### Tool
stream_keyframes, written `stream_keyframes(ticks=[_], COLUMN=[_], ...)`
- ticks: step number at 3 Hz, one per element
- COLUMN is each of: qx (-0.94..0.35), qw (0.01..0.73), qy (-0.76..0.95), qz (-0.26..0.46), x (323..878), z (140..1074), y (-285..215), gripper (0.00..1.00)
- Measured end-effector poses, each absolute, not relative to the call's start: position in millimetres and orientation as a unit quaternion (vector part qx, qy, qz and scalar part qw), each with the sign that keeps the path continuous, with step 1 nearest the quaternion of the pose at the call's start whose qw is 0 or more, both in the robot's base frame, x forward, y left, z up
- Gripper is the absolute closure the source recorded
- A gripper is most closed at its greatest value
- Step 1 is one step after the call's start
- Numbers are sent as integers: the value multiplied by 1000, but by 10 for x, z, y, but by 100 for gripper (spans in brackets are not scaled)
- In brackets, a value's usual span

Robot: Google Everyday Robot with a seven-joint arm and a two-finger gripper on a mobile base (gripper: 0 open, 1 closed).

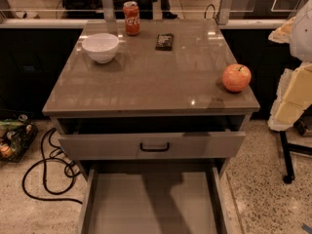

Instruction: Place rxbar chocolate into middle drawer

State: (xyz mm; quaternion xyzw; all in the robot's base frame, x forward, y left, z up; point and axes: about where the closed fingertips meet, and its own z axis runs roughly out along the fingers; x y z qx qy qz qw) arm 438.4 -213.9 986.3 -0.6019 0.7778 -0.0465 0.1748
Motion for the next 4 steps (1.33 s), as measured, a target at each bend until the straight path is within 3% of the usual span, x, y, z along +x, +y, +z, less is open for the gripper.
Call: stream_keyframes(ticks=[1, 2, 4], qx=[-601, -579, -444], qw=[178, 197, 322], qy=[777, 789, 836], qz=[-49, -56, -19], x=[4403, 4806, 6012], z=[9879, 9937, 10042], y=[-2136, -2067, -1613], gripper=[0, 0, 0])
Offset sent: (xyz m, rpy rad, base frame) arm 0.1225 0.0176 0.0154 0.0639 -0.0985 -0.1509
